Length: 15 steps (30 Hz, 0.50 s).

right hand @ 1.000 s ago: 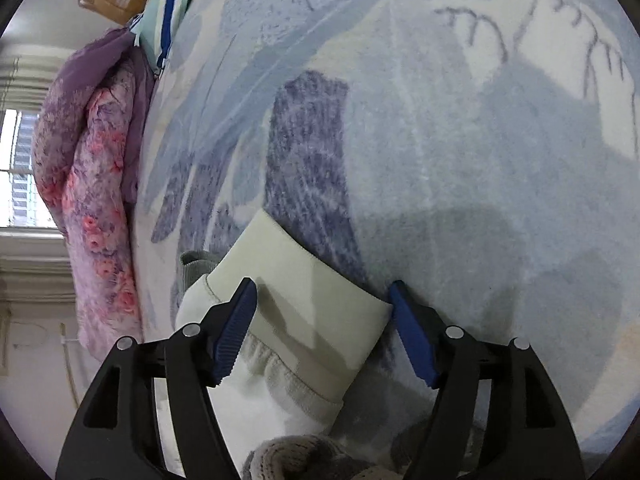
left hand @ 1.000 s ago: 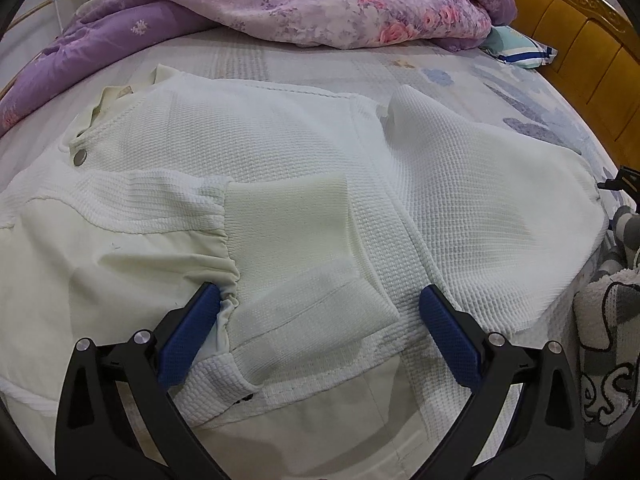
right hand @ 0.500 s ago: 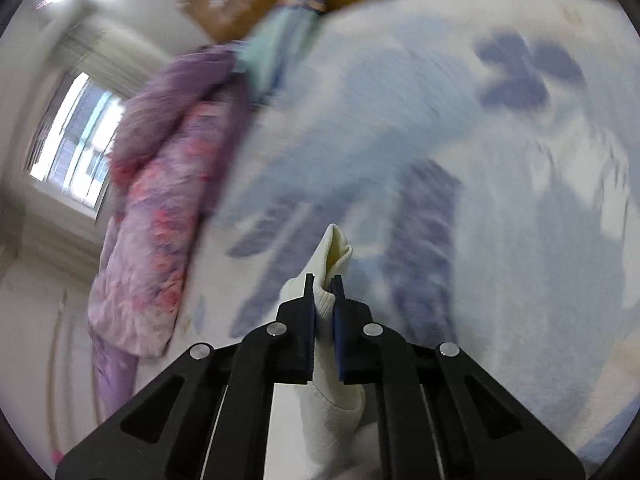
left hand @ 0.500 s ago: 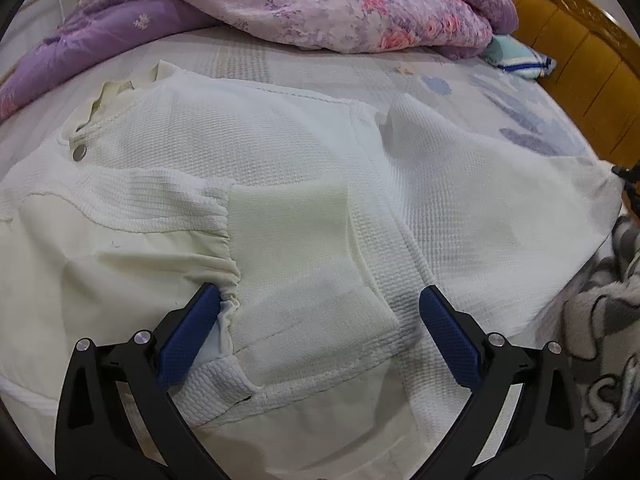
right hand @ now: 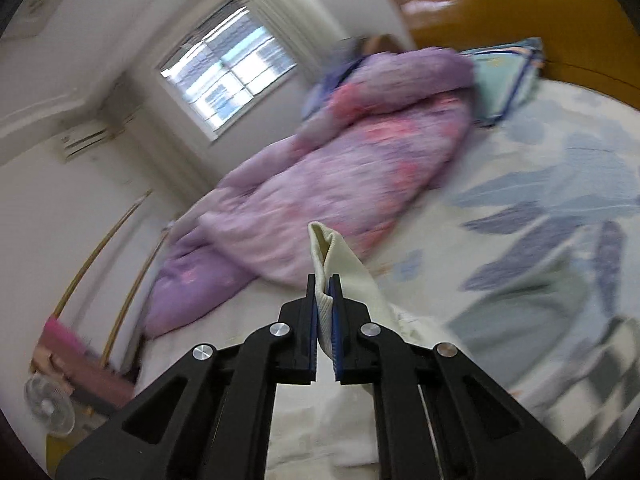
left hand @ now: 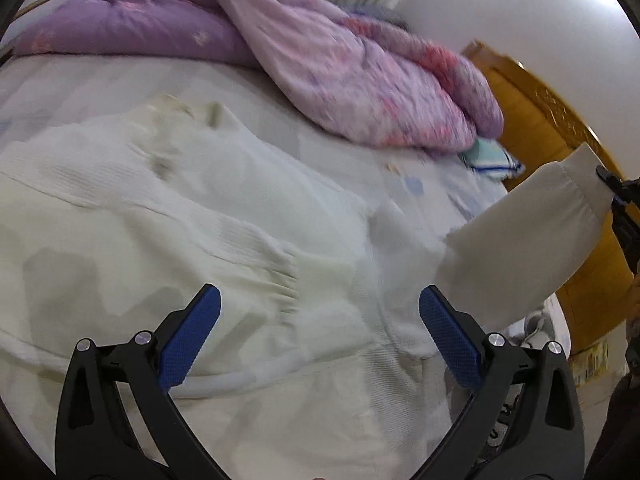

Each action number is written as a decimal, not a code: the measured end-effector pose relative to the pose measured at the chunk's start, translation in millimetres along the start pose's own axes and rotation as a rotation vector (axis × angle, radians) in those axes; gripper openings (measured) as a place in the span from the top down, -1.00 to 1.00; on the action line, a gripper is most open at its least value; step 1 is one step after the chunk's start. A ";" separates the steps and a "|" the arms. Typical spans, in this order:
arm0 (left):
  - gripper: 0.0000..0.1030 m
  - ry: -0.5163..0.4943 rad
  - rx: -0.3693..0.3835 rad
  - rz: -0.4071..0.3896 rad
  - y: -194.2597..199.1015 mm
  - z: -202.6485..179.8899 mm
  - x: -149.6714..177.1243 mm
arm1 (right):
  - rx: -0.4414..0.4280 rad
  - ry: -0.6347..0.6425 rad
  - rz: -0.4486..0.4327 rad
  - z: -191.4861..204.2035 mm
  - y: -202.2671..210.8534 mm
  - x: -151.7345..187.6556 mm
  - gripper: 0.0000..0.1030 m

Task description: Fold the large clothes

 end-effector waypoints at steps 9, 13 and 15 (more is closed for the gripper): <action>-0.92 0.009 -0.183 -0.080 77.6 108.4 -37.9 | -0.198 0.020 0.169 157.4 -66.3 102.2 0.91; -0.92 0.007 -0.243 -0.093 100.8 148.8 -45.7 | -0.224 0.009 0.283 206.2 -105.6 166.0 0.91; -0.92 0.012 -0.262 -0.096 109.7 165.2 -45.7 | -0.238 -0.019 0.335 222.7 -123.1 198.0 0.91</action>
Point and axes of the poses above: each gripper's, at about its wrist camera, not at the fingertips, and y roughly against the way its jaws point, z to its left, x to its underside, the point moved 2 cm from there along -y, roughly the way its jaws point, and after that the axes turned 13 degrees about -z, right-handed, at the moved point
